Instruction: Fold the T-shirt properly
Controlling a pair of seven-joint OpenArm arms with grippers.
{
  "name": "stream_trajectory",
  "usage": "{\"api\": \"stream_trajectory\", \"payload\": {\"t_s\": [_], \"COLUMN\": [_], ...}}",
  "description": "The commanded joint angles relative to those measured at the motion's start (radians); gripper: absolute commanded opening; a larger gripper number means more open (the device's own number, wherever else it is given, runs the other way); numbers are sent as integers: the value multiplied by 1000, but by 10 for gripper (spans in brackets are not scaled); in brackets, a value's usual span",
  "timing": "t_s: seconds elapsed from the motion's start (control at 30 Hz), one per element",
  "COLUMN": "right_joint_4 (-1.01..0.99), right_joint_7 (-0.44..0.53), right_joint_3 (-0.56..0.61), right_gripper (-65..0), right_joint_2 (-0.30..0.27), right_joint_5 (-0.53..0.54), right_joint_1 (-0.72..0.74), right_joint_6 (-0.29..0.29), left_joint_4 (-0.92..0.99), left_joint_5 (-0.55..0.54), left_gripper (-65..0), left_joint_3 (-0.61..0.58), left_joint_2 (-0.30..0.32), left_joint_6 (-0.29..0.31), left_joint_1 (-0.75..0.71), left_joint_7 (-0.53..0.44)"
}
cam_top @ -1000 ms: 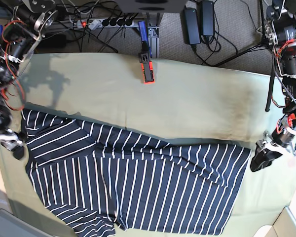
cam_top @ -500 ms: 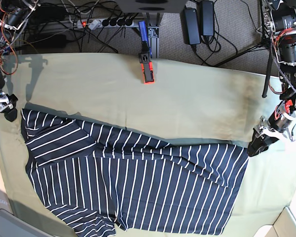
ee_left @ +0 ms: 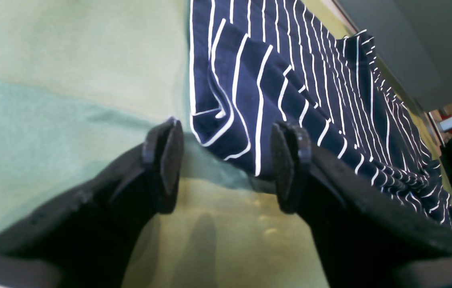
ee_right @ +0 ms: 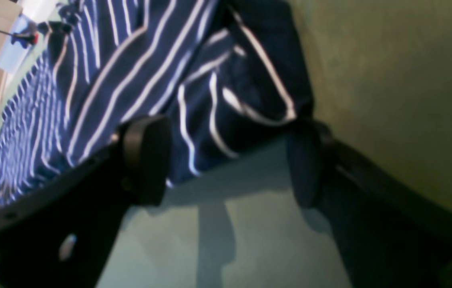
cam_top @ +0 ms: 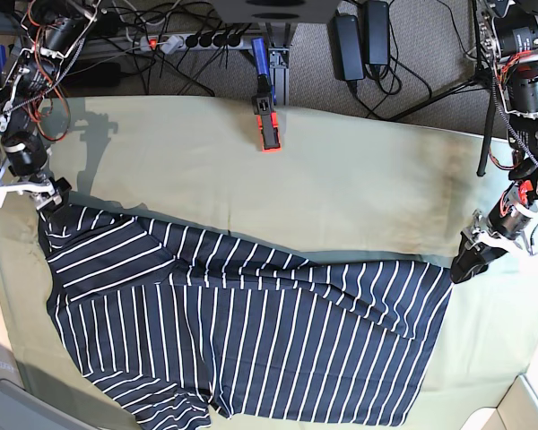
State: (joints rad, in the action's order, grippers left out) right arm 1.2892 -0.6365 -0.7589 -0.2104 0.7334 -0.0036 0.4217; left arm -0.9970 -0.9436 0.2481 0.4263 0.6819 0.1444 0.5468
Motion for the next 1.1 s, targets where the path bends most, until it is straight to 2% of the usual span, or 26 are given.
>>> {"api": "stream_trajectory", "payload": {"t_s": [0.0,0.2,0.4,0.6,0.87,1.07], "right_joint_4": [16,16,16,5,-120,-140], "right_joint_7": [22,35,94,103,110,110], "right_joint_3": [-5,-5,-5,-4,-5,-5], "right_gripper": [-209,-209,-209,-209,-209,-209], "right_joint_2": [-13,-13,-13,-4,-3,-2], "right_joint_5": [5,-1,-43,-72,-72,-72], "right_joint_1": [21,31,31,53,143,150], "right_joint_6": [56,56,56,55,54,54], "left_joint_4": [-16,-16,-16,-16,-16,-16], "left_joint_5": [-19,-38,-40,-40,-40,-40], "left_gripper": [-270,-270,-270,-270,-270,-270], "left_joint_3": [5,5,5,5,5,5], "left_joint_2": [17,17,17,17,17,17], "left_joint_6": [16,16,16,16,16,16], "left_joint_1": [19,19,19,19,19,19], "left_joint_7": [-14,3,3,4,5,4]}}
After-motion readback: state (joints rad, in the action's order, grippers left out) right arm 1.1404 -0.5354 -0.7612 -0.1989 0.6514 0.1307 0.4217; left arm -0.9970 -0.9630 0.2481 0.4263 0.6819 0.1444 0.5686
